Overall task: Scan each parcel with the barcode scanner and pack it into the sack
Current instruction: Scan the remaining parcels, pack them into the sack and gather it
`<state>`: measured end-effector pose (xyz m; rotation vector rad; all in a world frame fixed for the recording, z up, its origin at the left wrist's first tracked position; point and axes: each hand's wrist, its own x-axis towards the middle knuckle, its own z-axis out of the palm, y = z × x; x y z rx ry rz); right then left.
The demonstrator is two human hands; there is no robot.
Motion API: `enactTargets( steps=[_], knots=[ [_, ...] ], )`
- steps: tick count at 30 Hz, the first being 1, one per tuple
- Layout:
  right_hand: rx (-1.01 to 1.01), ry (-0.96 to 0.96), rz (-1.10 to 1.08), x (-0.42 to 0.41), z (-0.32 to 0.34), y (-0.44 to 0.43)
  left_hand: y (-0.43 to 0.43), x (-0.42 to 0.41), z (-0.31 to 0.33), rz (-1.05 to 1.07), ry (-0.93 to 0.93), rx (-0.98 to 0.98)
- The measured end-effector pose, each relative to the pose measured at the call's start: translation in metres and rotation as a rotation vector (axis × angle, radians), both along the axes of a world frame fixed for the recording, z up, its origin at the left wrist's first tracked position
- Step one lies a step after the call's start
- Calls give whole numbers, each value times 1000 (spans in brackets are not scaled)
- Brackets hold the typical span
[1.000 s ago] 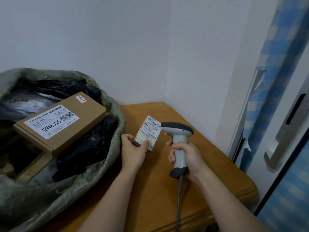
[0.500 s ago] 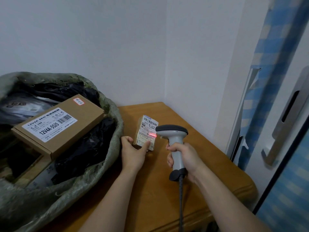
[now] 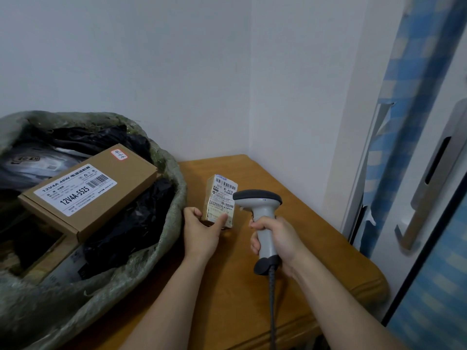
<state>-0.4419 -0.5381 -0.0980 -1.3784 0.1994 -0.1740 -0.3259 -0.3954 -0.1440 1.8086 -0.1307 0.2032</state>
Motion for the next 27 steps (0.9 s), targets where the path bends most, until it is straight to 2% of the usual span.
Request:
enactTargets(
  steps=[9,19,27],
  knots=[
    [-31,-7,7,0,1,1,1,-5,4,-15,-13,-19],
    [-48,81,-90,12,-2,5,-2,-16,19,16,-92,-158],
    [-220,153,-205,78,-17,-5,-21,9,55,97,-311,-209]
  ],
)
